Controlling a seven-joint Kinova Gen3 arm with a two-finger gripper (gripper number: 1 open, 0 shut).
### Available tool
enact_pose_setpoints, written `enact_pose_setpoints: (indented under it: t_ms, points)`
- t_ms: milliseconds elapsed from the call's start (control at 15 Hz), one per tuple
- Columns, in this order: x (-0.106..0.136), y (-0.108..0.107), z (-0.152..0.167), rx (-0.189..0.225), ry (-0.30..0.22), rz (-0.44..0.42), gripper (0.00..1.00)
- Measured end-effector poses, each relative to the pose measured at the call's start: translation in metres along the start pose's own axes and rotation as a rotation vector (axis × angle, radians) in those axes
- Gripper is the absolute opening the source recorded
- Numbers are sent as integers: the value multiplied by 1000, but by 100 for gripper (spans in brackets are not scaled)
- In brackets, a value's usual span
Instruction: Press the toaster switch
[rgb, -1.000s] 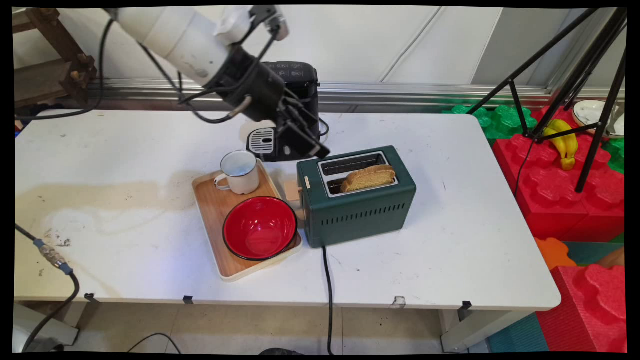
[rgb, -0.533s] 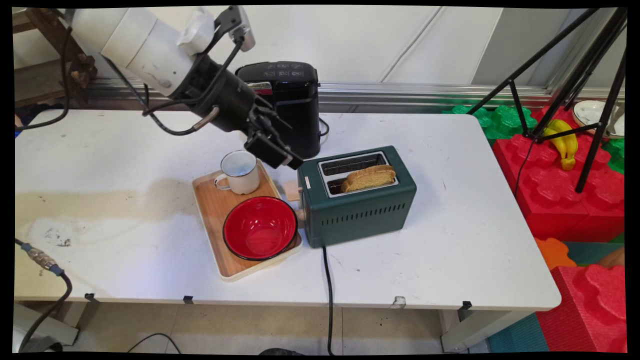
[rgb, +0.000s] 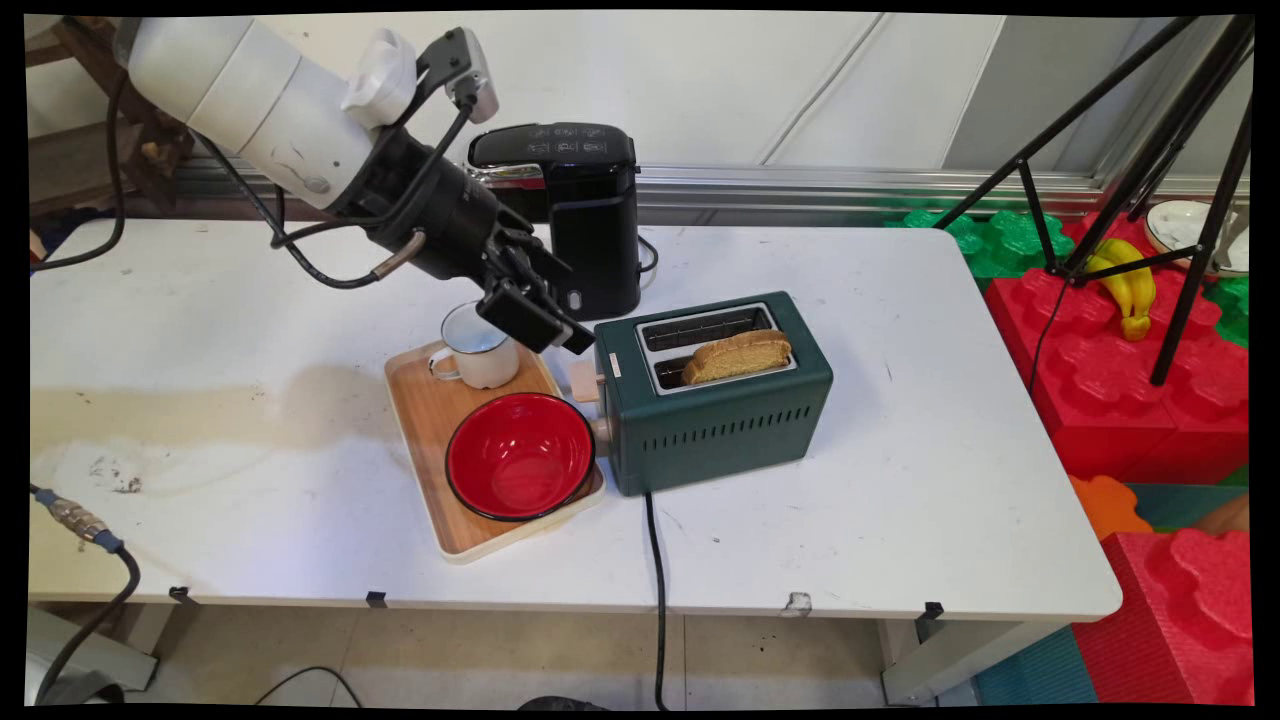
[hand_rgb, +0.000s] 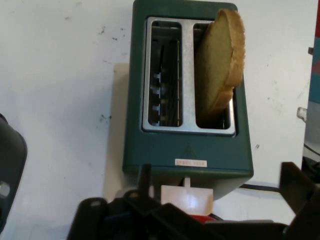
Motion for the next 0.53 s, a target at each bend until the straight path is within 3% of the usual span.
enact_pose_setpoints:
  t_ms: [67, 133, 533]
  points:
    - [-1, 0, 1, 1, -3, -2, 100]
    - [-1, 0, 2, 2, -7, -3, 0]
    - [-3, 0, 14, -1, -34, -15, 0]
